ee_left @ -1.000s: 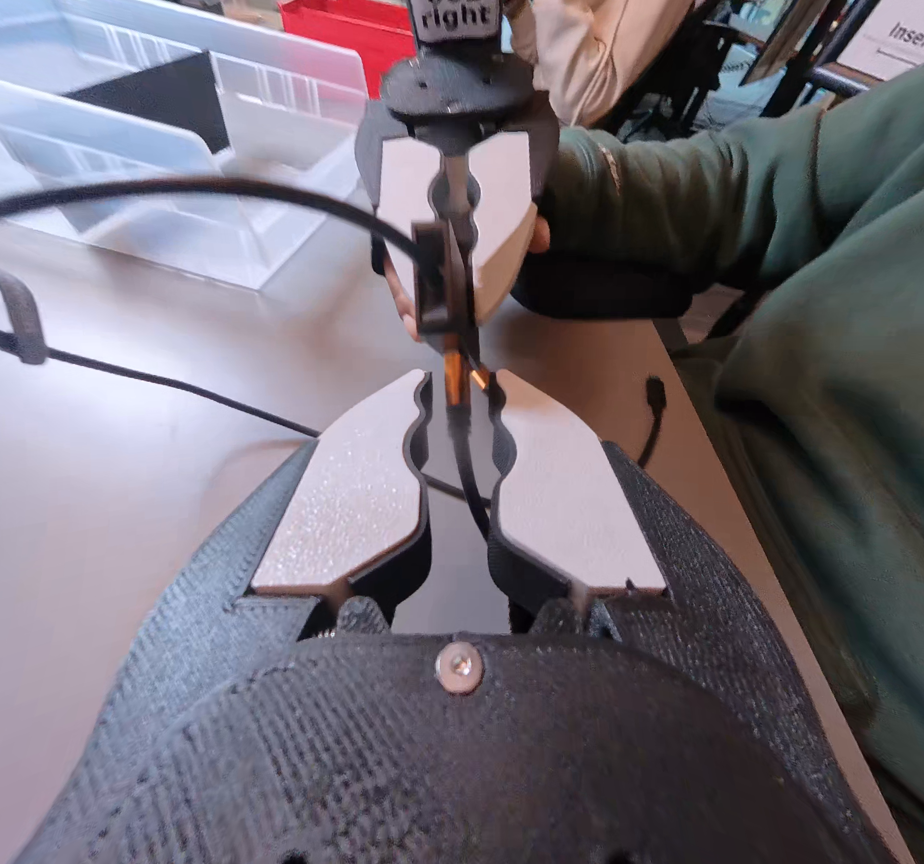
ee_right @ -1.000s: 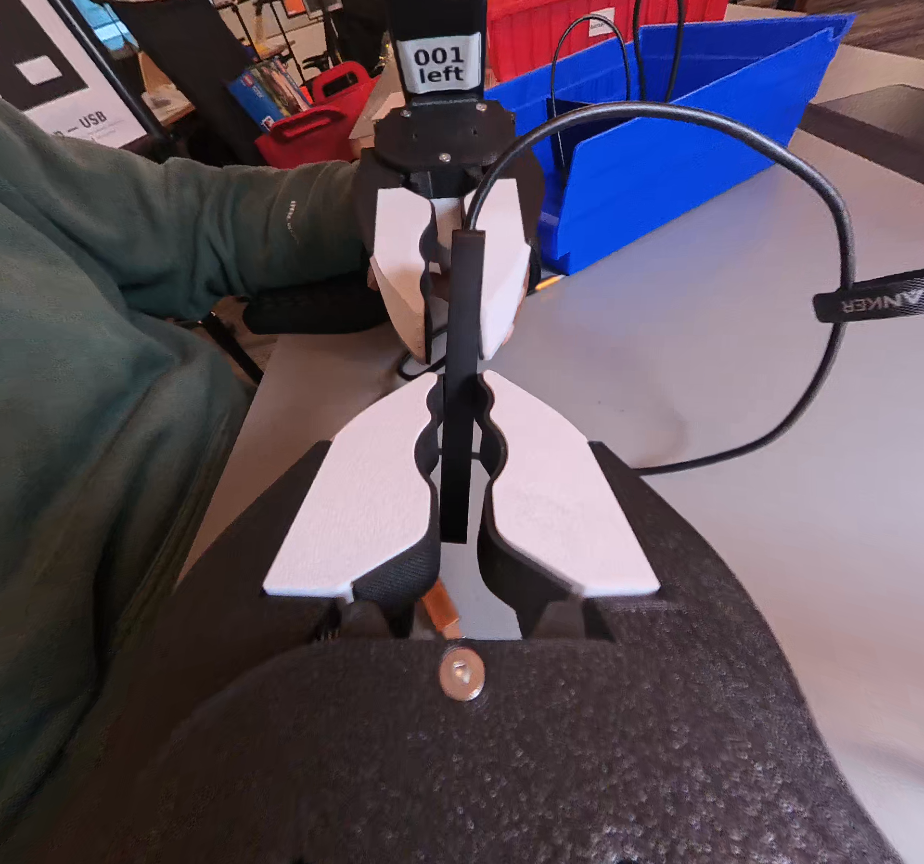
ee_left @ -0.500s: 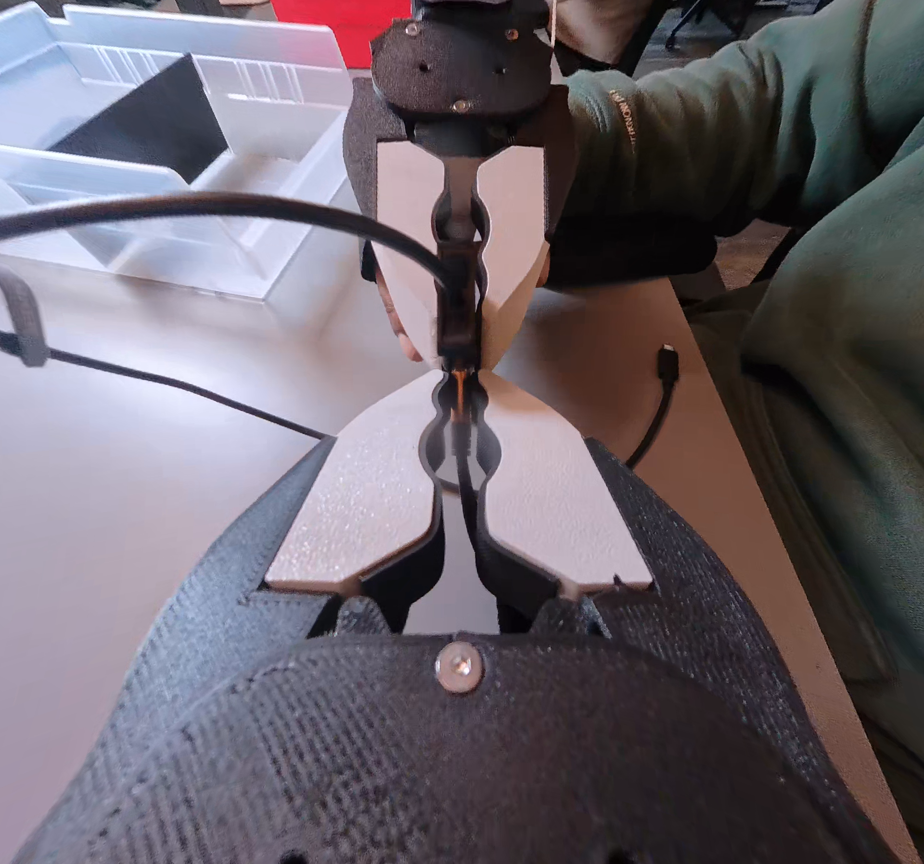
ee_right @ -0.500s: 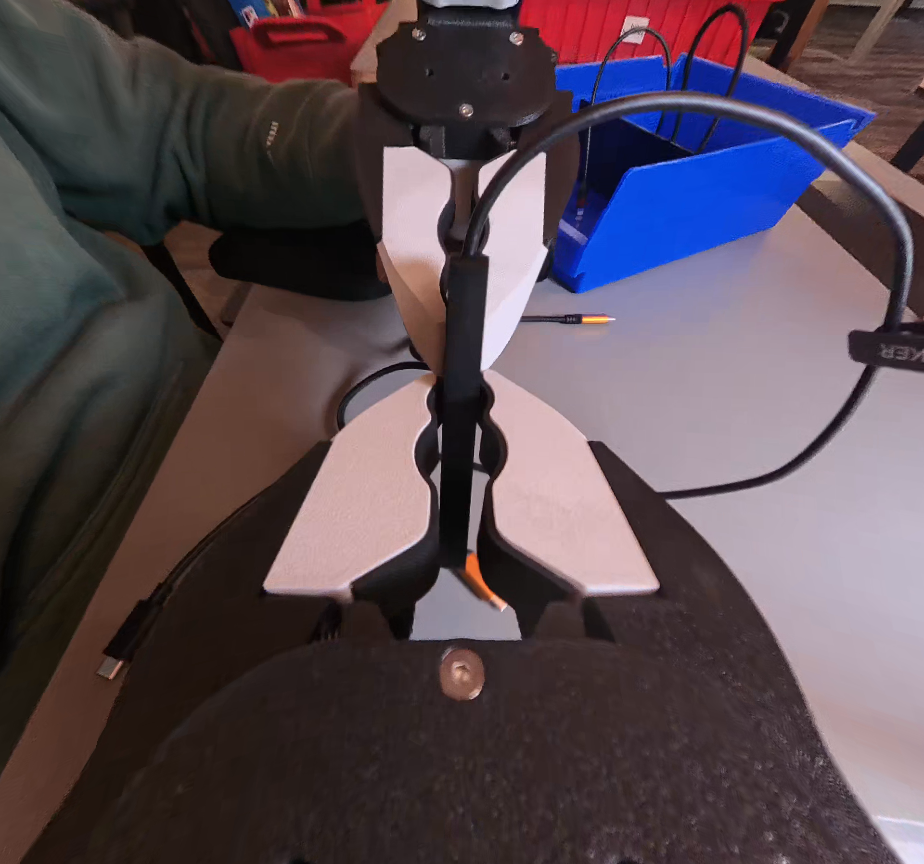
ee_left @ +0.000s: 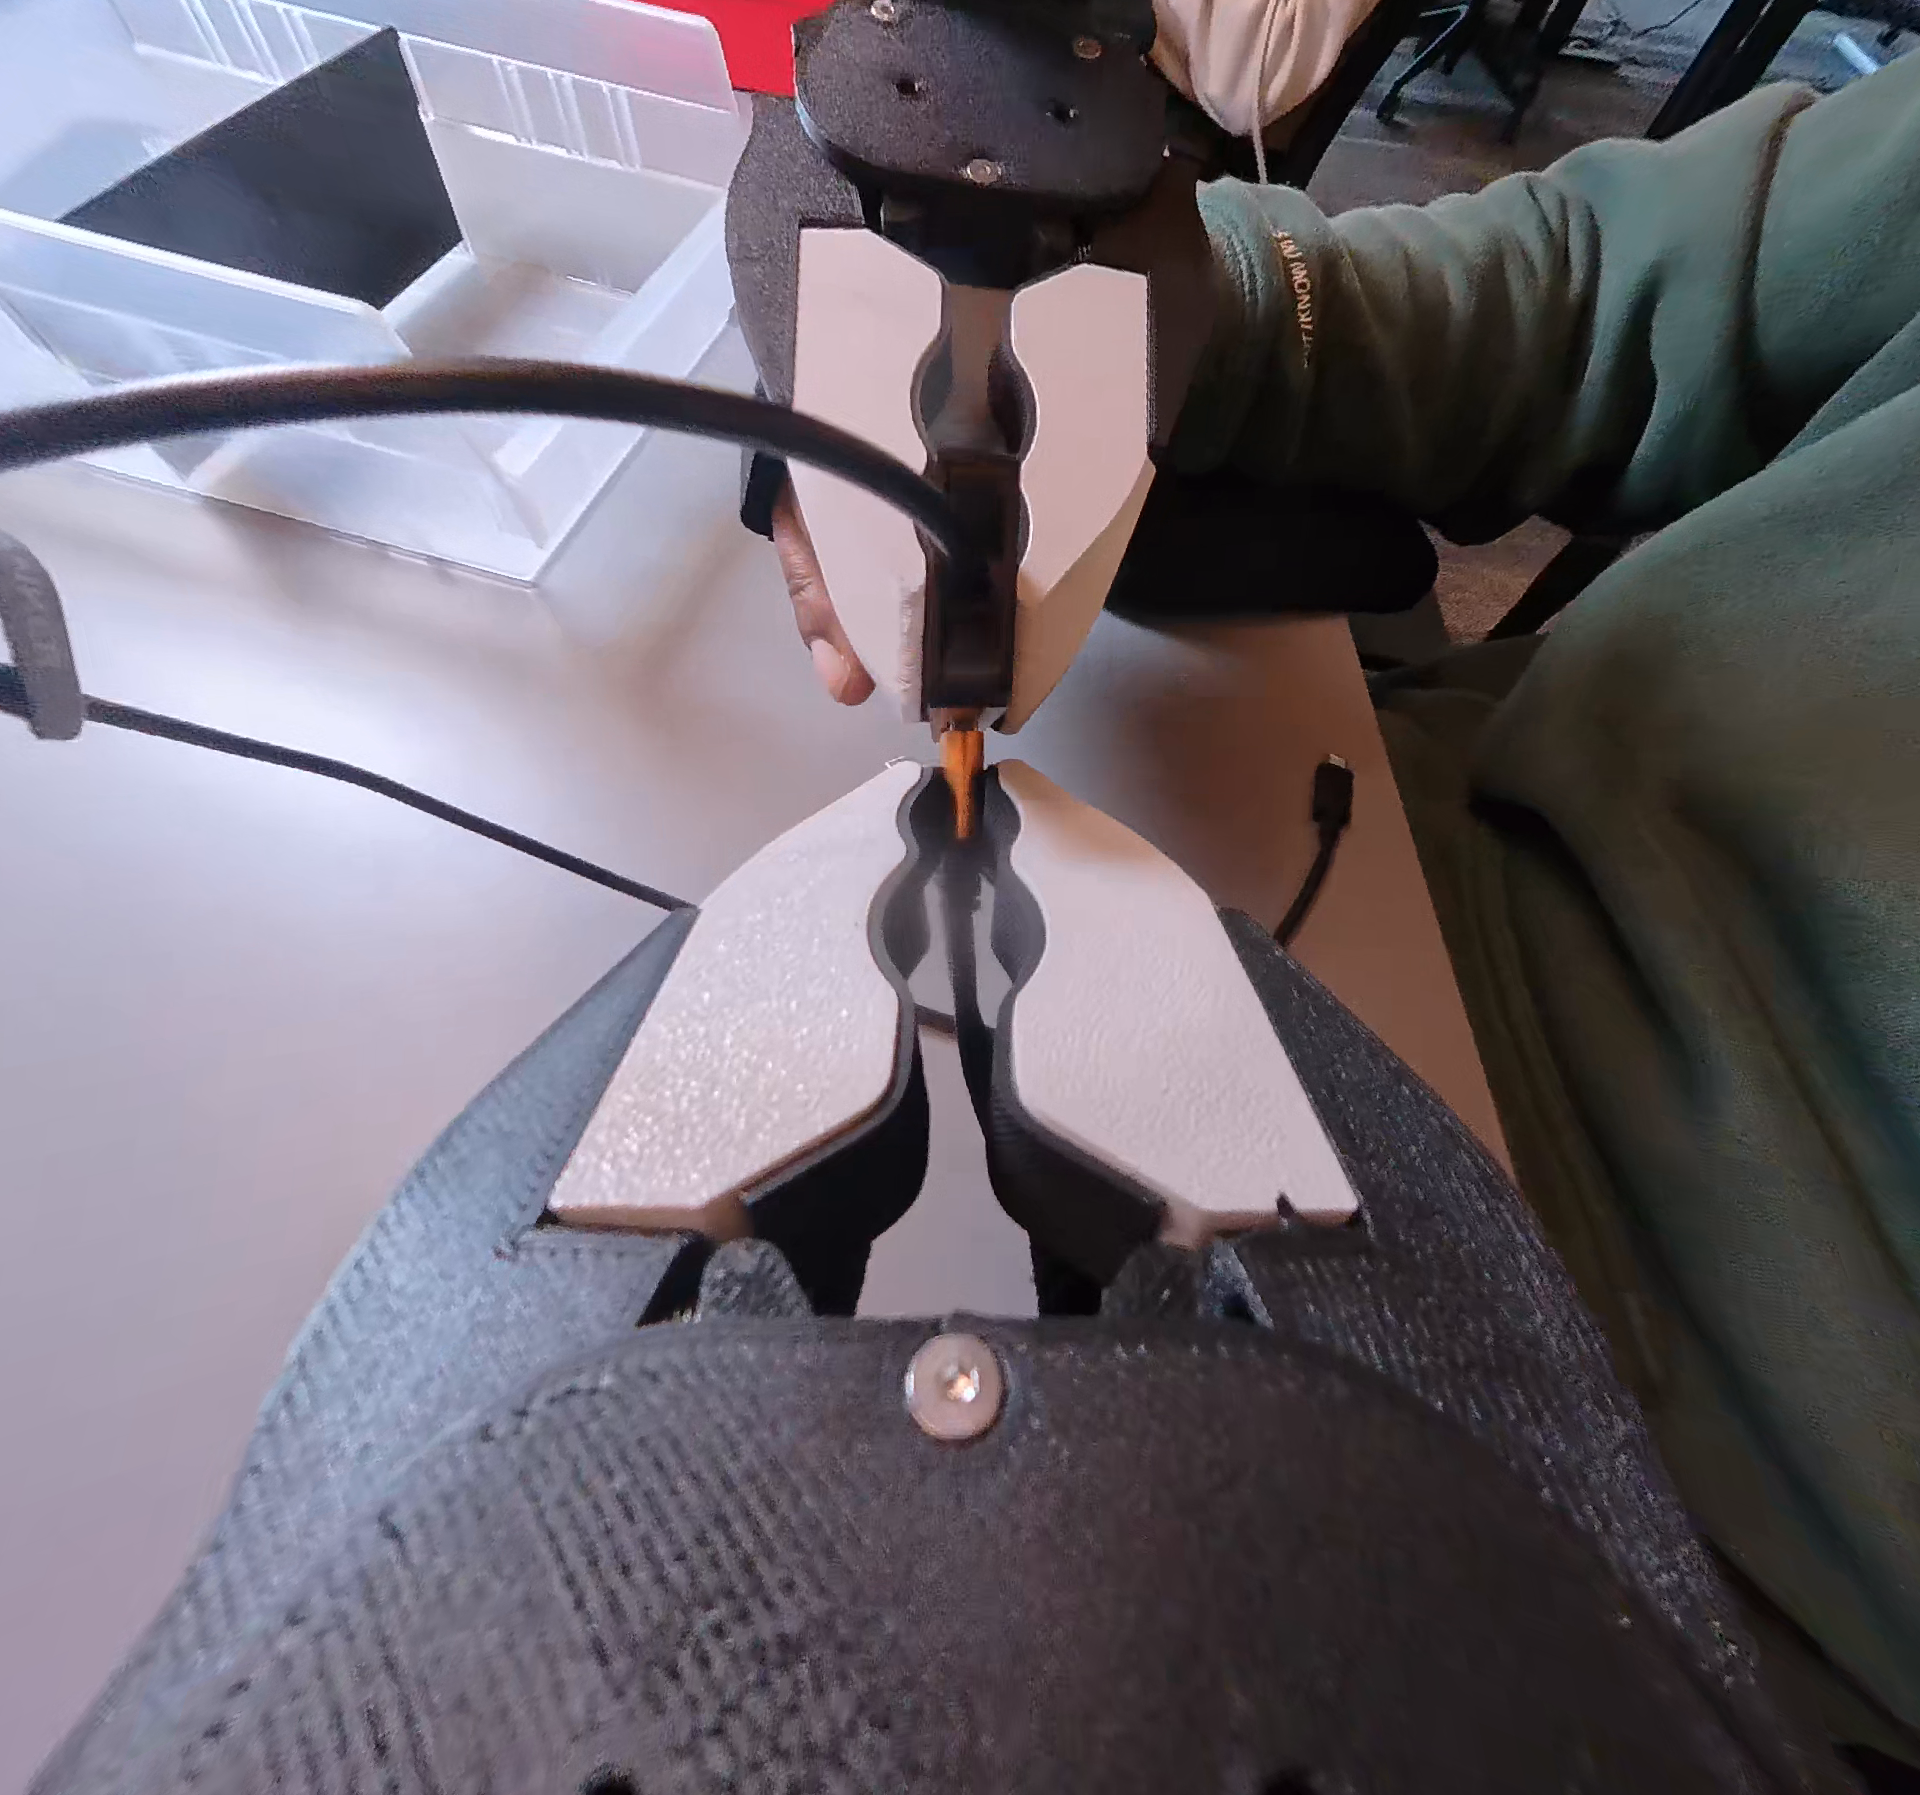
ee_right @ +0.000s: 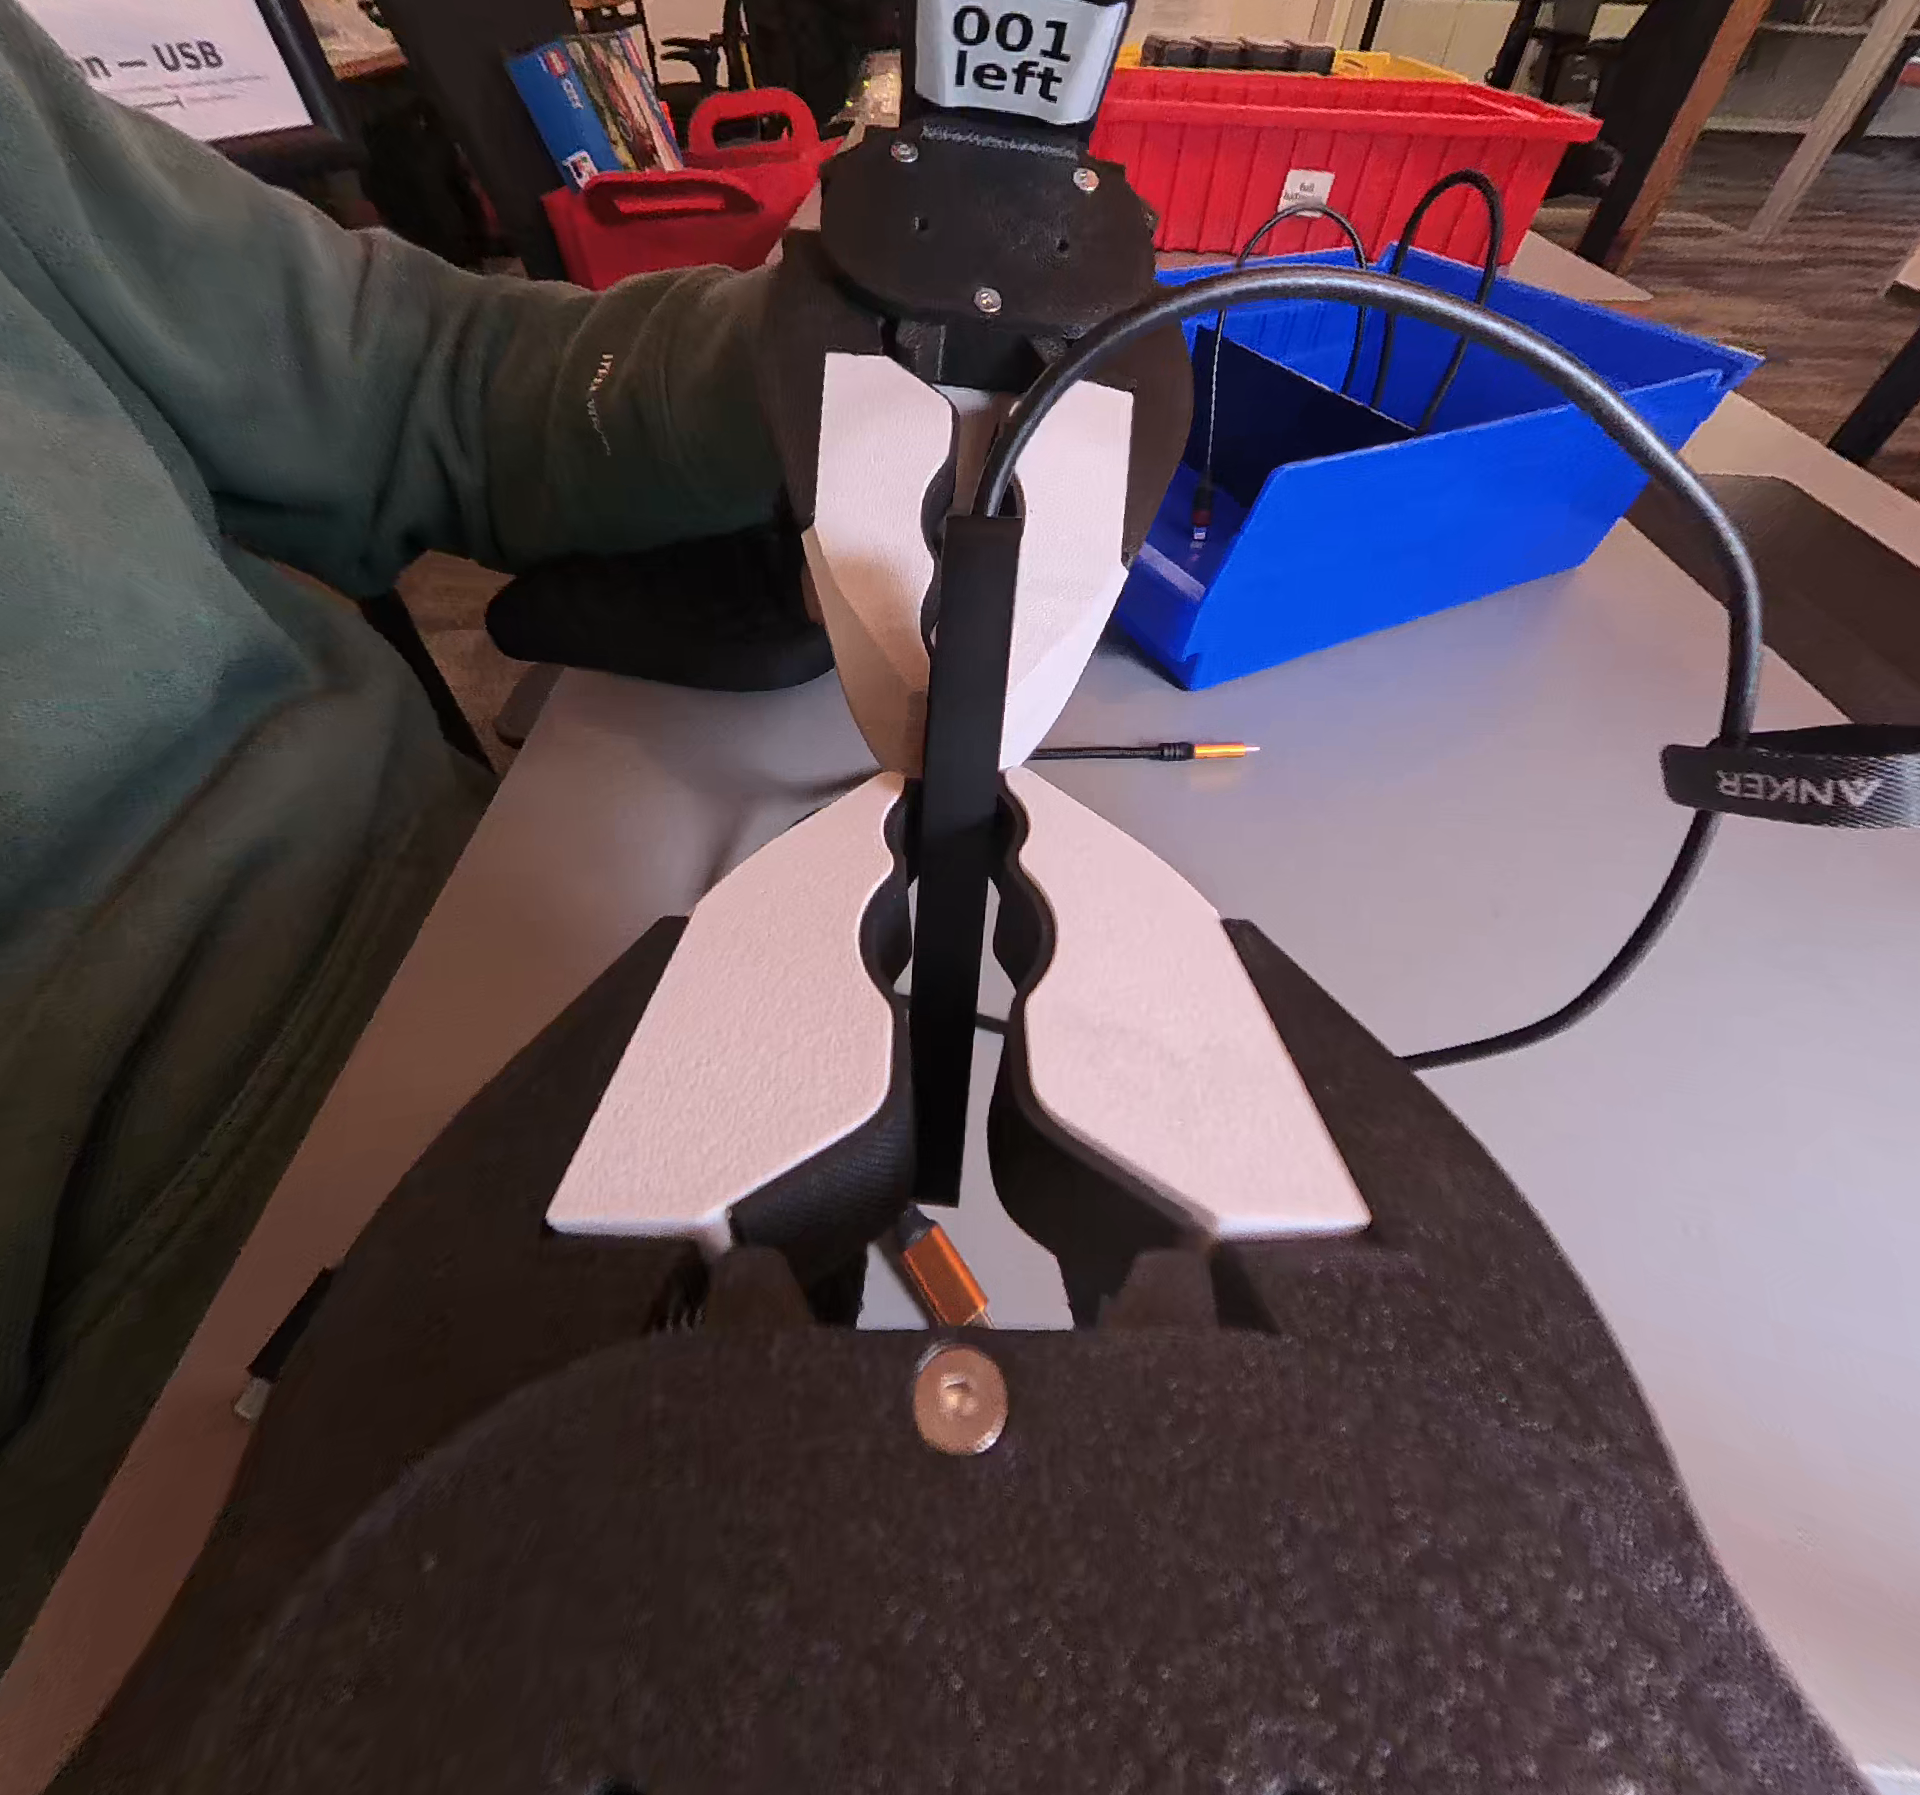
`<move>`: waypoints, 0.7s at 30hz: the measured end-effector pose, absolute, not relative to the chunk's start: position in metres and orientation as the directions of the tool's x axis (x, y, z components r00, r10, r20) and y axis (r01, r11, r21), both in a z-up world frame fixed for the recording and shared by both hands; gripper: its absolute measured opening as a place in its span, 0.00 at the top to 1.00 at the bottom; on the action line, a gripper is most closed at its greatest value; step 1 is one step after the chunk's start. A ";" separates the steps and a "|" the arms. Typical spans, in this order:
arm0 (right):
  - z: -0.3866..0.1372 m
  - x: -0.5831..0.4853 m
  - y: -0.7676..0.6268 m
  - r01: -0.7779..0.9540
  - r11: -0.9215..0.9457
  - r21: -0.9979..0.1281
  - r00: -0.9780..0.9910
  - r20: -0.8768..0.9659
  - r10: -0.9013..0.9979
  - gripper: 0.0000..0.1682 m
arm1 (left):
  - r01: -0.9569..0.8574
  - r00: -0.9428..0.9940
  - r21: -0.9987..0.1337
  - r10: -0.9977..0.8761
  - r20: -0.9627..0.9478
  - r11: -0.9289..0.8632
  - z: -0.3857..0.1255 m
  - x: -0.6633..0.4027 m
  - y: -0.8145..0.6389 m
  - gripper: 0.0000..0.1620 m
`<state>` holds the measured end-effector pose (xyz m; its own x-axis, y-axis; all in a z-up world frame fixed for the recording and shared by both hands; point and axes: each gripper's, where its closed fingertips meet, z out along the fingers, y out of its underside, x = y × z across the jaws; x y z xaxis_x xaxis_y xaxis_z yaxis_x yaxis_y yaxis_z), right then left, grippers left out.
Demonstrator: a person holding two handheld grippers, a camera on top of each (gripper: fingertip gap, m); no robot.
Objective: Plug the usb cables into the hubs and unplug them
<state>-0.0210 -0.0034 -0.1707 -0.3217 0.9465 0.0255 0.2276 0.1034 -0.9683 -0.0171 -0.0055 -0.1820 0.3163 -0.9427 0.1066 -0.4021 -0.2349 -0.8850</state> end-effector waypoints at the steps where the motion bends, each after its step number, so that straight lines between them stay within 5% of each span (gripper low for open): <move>1: -0.169 -0.021 -0.003 0.224 0.100 -0.970 -0.322 0.023 0.946 0.93 | -0.397 0.320 -0.885 -0.941 0.115 -0.243 -0.180 -0.018 -0.005 0.95; 21: -0.139 -0.012 0.014 0.115 0.013 -0.993 -0.273 -0.019 0.962 0.93 | -0.145 0.321 -0.944 -0.917 0.238 -0.295 -0.152 -0.008 0.013 0.94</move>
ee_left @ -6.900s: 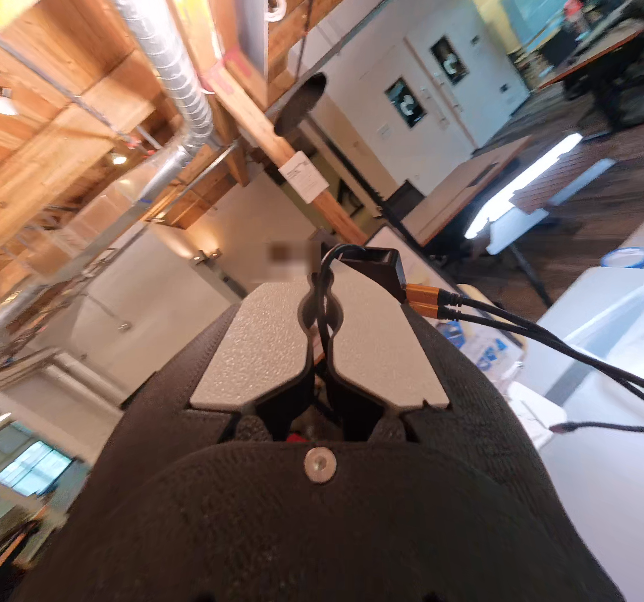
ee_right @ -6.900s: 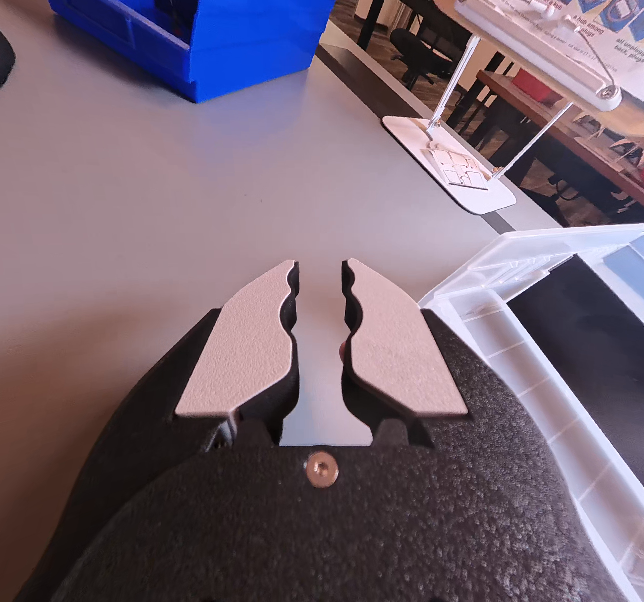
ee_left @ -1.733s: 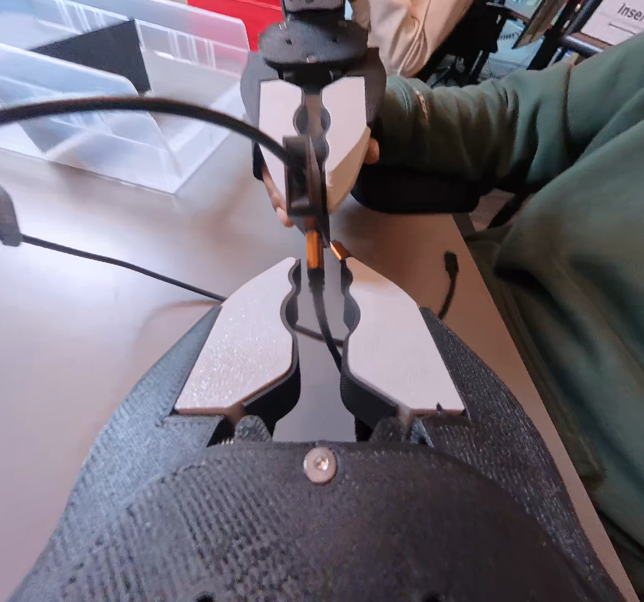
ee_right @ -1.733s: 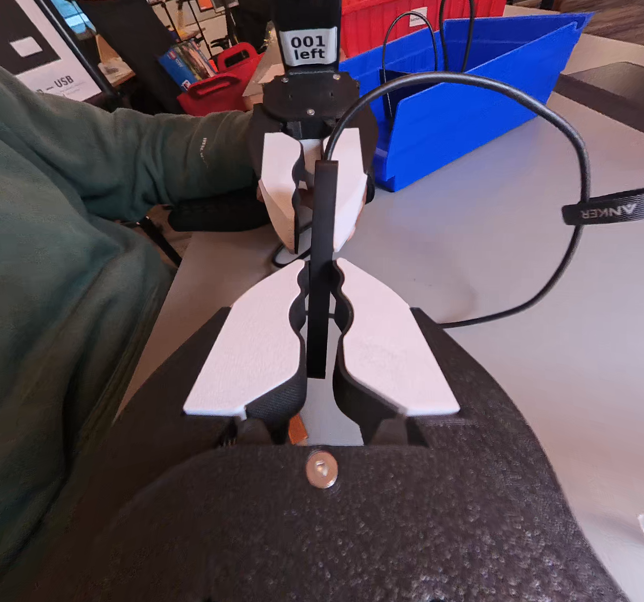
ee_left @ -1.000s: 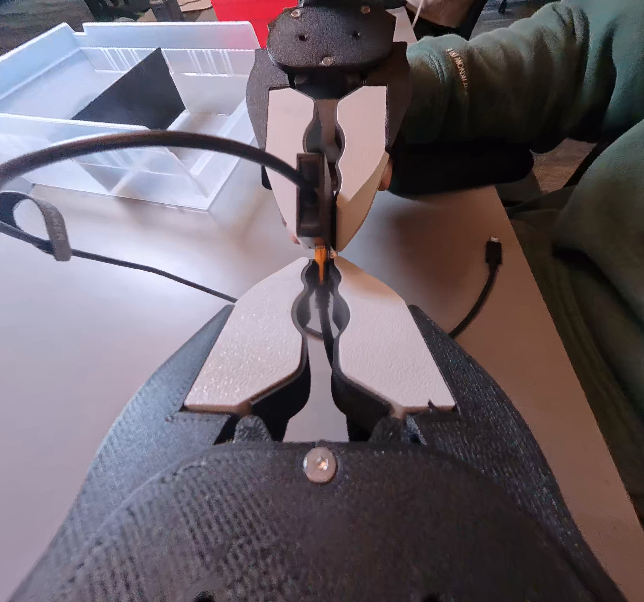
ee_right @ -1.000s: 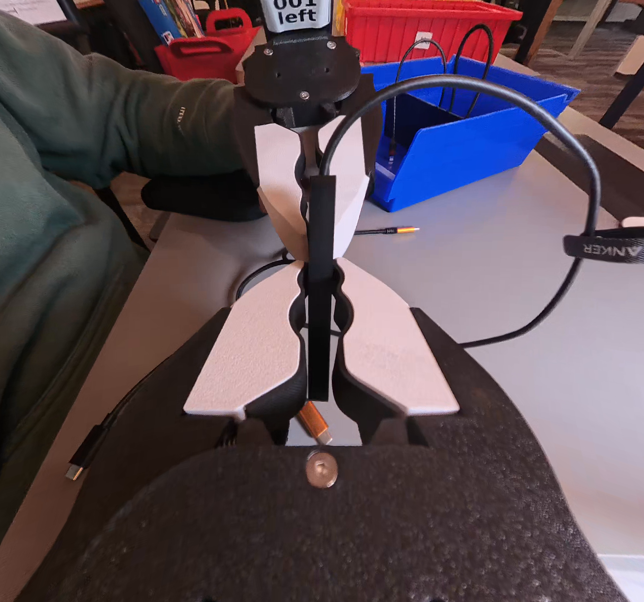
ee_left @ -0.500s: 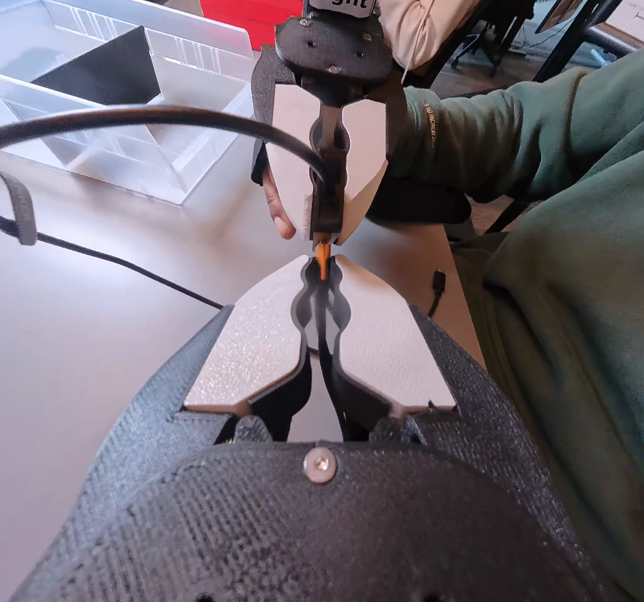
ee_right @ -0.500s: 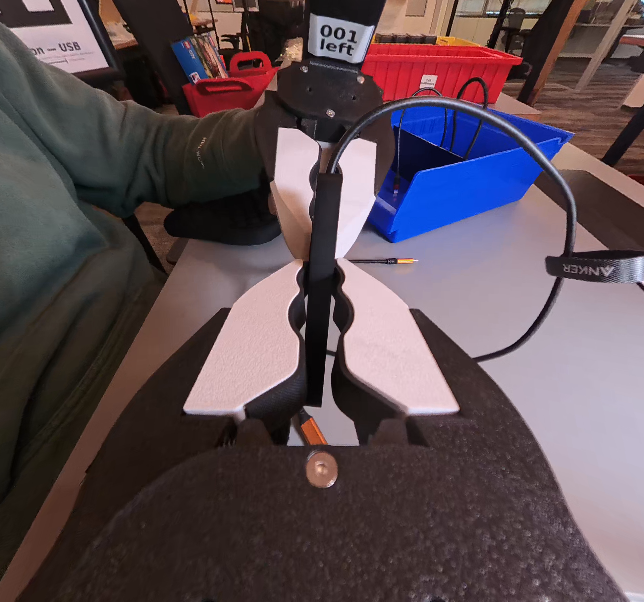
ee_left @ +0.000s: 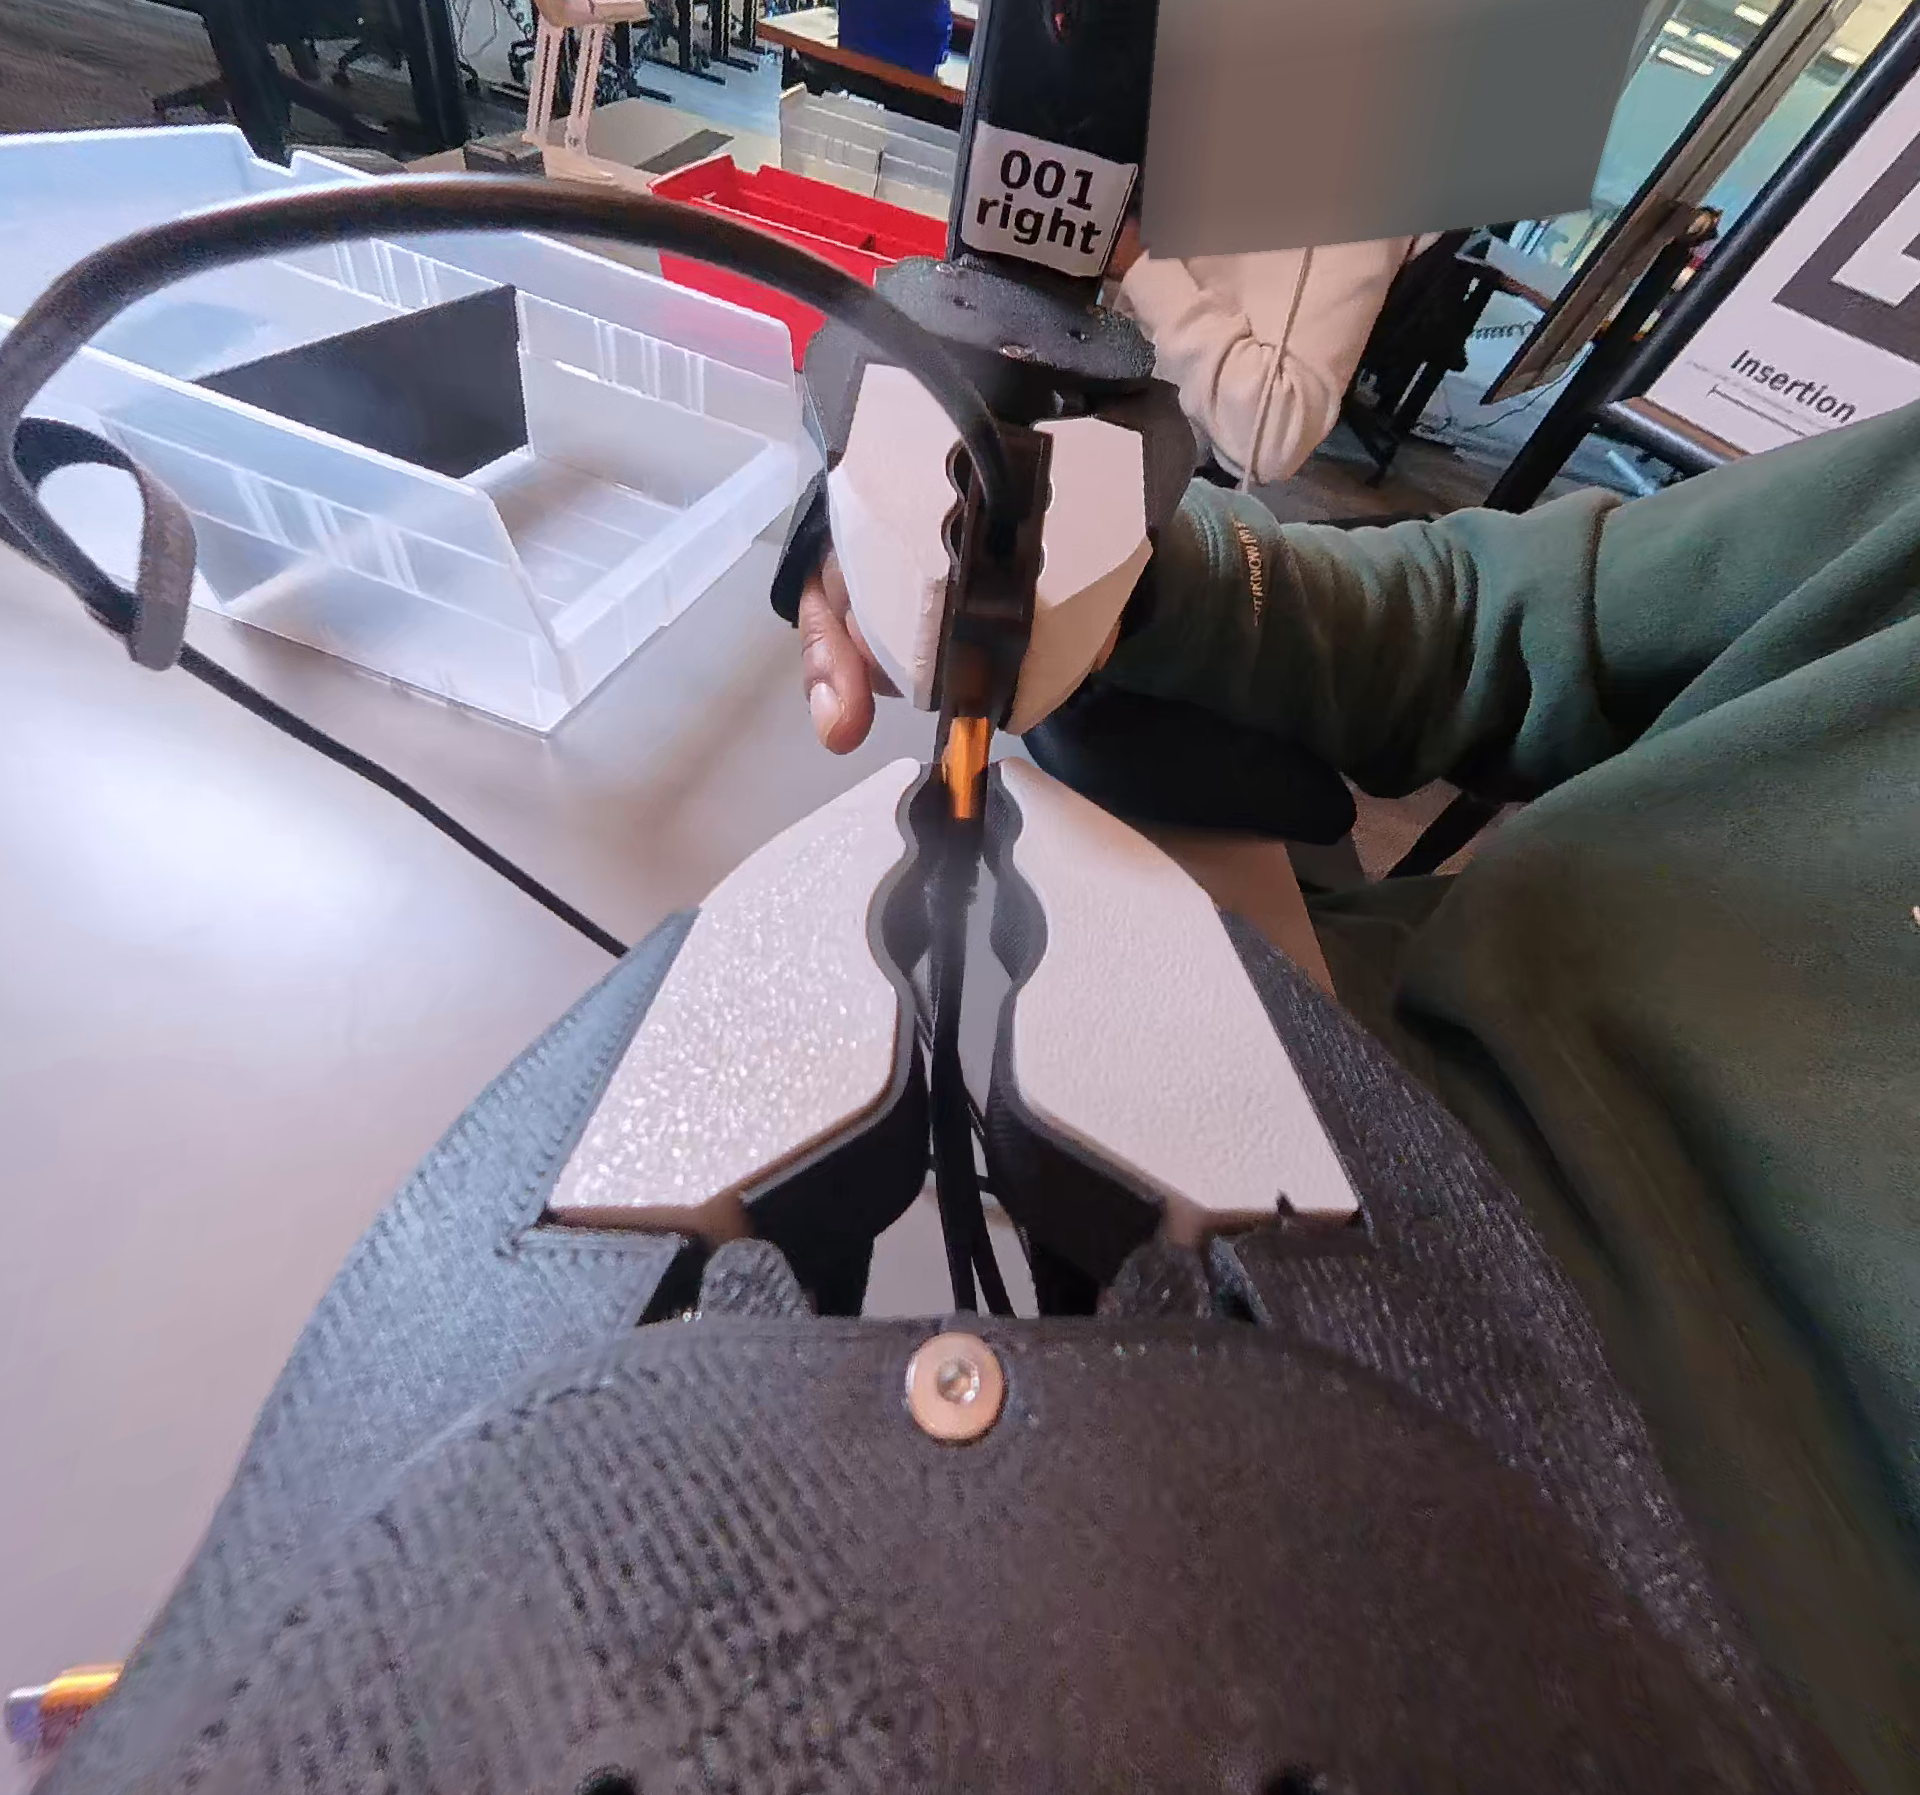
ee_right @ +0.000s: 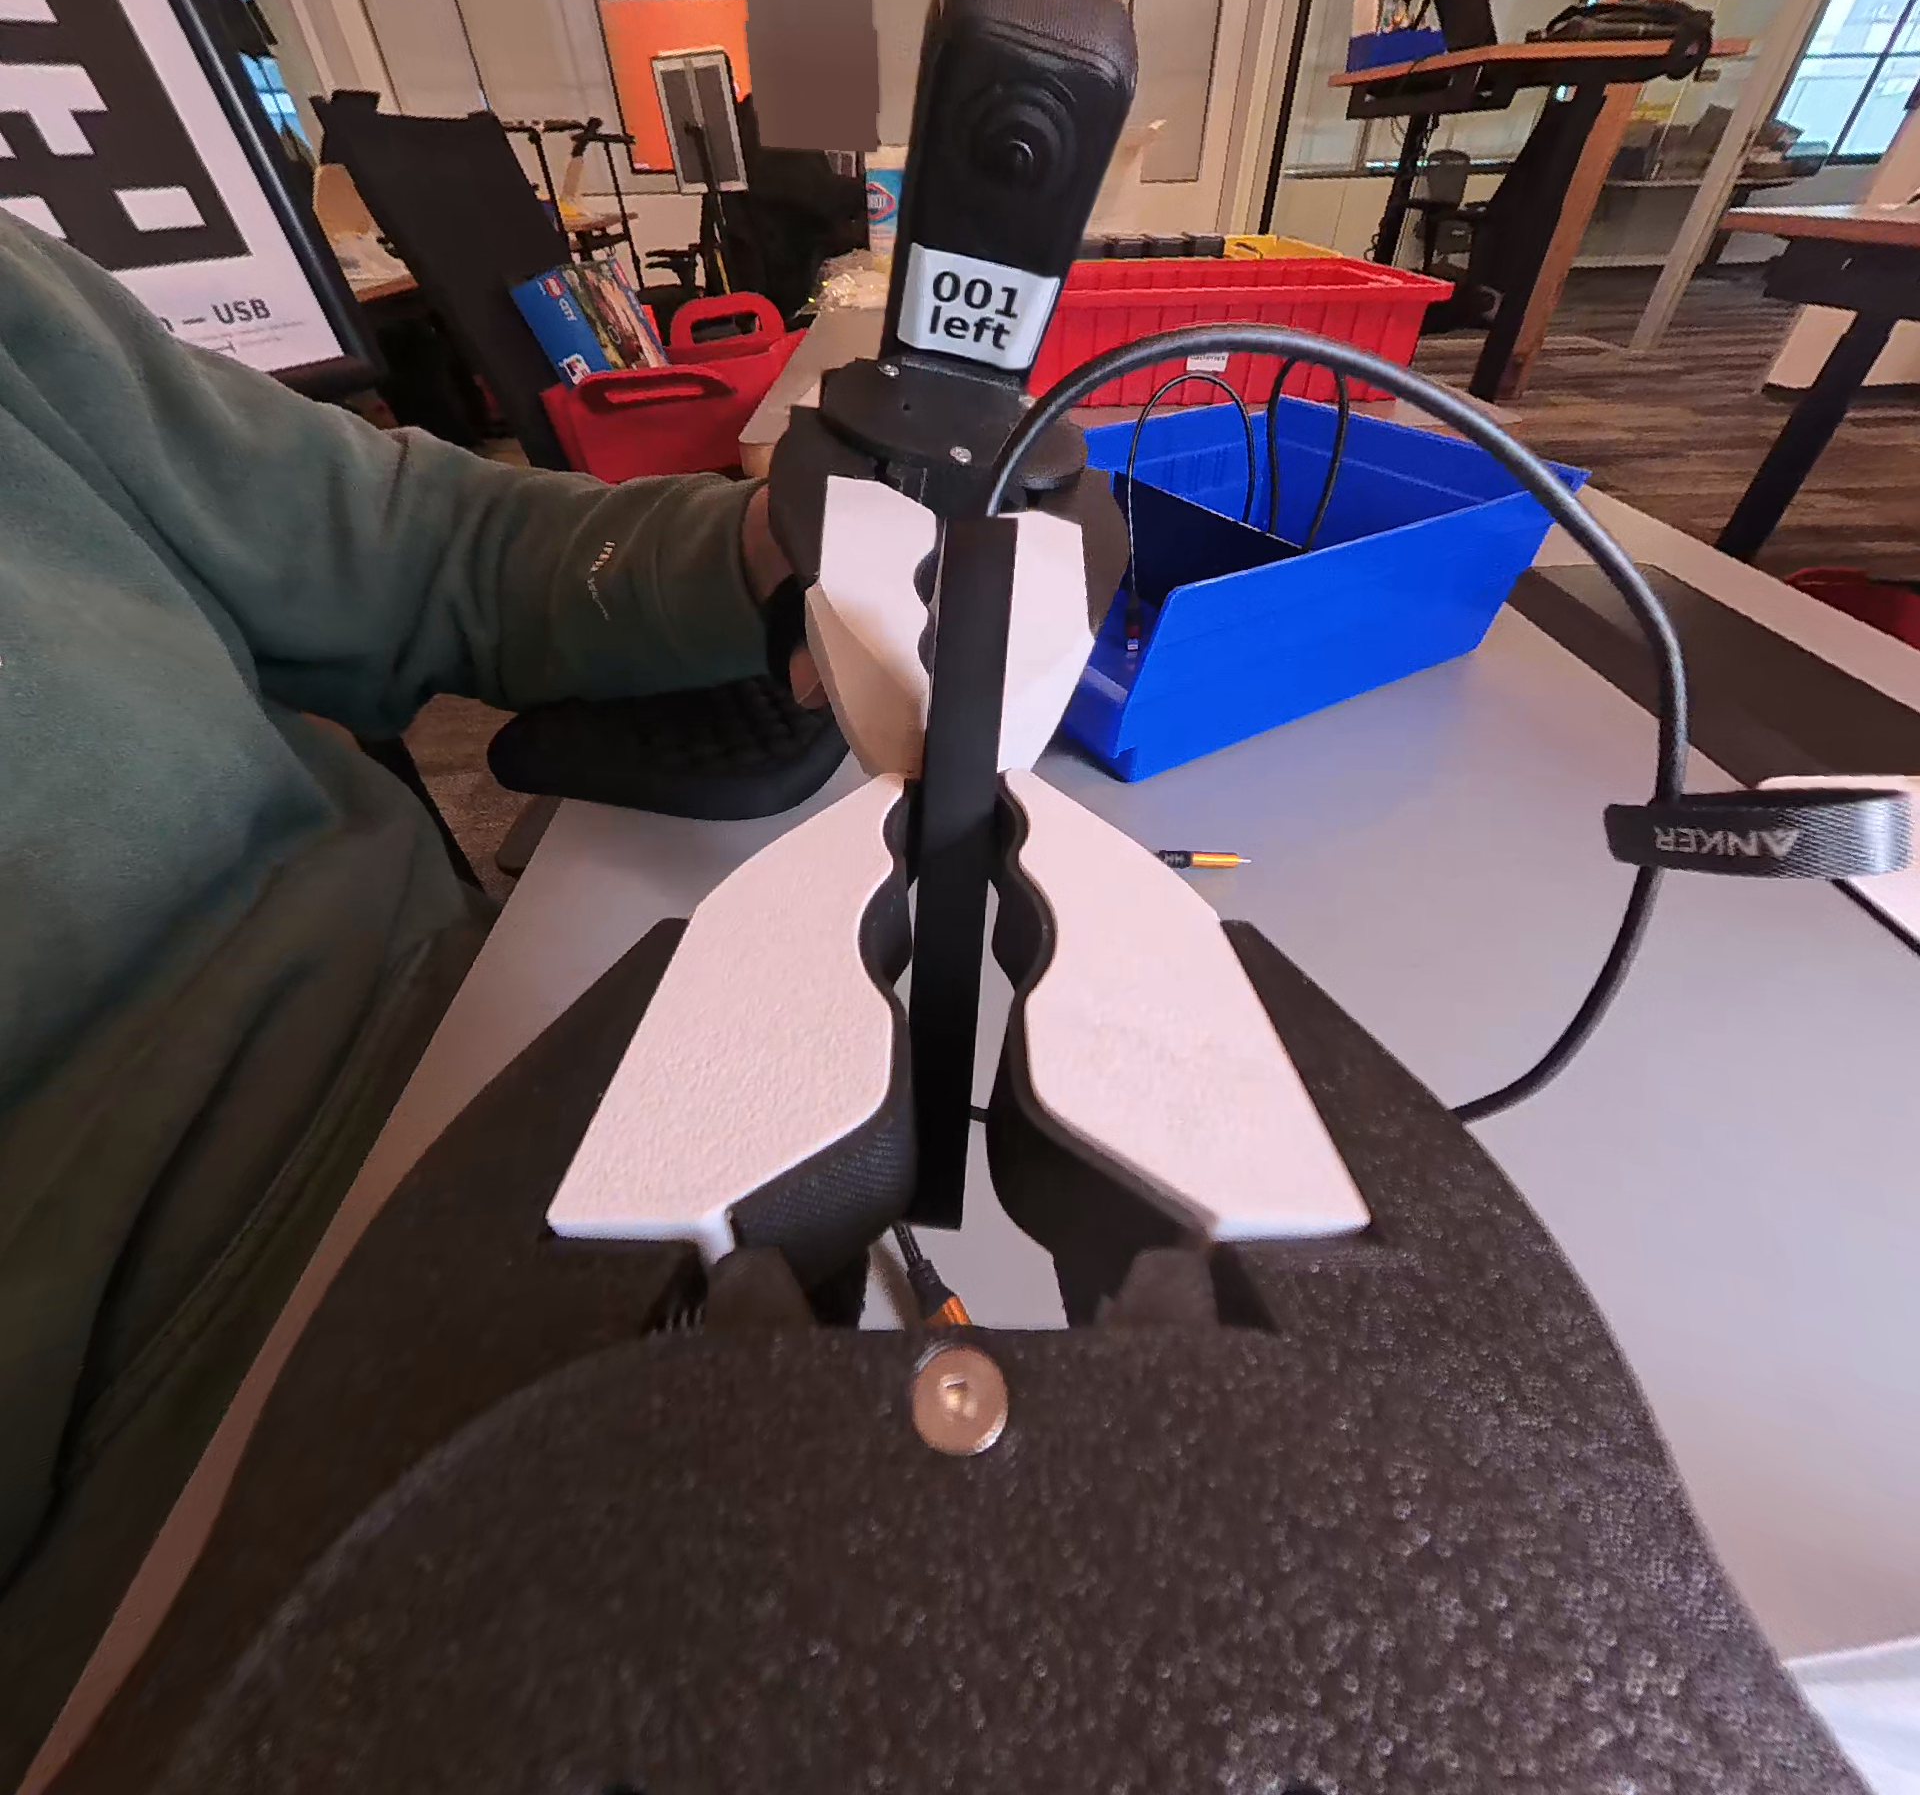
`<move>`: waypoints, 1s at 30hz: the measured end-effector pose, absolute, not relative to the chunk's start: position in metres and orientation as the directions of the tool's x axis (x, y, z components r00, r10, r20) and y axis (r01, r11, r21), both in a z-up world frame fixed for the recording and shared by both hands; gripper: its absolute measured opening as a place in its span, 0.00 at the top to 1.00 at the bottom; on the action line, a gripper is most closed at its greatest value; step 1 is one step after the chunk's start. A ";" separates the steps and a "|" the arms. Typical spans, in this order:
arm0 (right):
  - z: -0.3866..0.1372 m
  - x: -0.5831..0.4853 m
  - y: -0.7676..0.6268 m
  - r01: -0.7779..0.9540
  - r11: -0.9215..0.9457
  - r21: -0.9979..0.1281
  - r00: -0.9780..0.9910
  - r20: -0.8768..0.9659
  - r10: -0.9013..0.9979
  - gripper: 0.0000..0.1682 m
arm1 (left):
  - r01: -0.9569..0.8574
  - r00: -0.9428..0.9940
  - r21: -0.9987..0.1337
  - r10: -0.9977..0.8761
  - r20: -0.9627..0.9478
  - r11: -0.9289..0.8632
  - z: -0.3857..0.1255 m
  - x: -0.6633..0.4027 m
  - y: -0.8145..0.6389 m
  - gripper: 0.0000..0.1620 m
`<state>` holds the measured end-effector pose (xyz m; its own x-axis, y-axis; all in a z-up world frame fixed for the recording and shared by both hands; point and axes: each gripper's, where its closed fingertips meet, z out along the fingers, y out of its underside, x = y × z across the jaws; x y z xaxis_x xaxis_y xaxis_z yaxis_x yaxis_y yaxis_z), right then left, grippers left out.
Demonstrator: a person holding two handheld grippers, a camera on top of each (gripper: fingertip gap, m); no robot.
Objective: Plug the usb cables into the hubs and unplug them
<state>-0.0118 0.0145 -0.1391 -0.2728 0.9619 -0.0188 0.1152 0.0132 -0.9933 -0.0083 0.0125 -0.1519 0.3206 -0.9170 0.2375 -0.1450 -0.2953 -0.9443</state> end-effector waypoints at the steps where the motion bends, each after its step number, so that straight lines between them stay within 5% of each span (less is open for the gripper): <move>1: -0.139 -0.011 0.014 0.113 0.010 -0.994 -0.274 -0.021 0.962 0.93 | -0.135 0.318 -0.946 -0.917 0.241 -0.296 -0.152 -0.008 0.012 0.94; 17: -0.159 -0.019 0.004 0.221 0.123 -0.967 -0.257 0.064 0.964 0.93 | -0.312 0.315 -0.927 -0.943 0.105 -0.207 -0.176 -0.009 0.004 0.95; 24: -0.137 -0.008 0.010 0.114 -0.053 -0.992 -0.275 -0.083 0.958 0.93 | -0.192 0.323 -0.953 -0.932 0.163 -0.233 -0.160 -0.007 0.007 0.95; 27: -0.073 0.055 0.052 -0.197 -0.155 -0.968 -0.191 -0.117 0.975 0.94 | -0.034 0.403 -0.955 -0.879 0.257 -0.294 -0.146 -0.056 0.019 0.95; 30: -0.085 0.033 0.041 -0.115 -0.059 -0.992 -0.164 -0.040 0.986 0.93 | -0.195 0.398 -0.971 -0.916 0.048 -0.136 -0.131 -0.025 0.011 0.95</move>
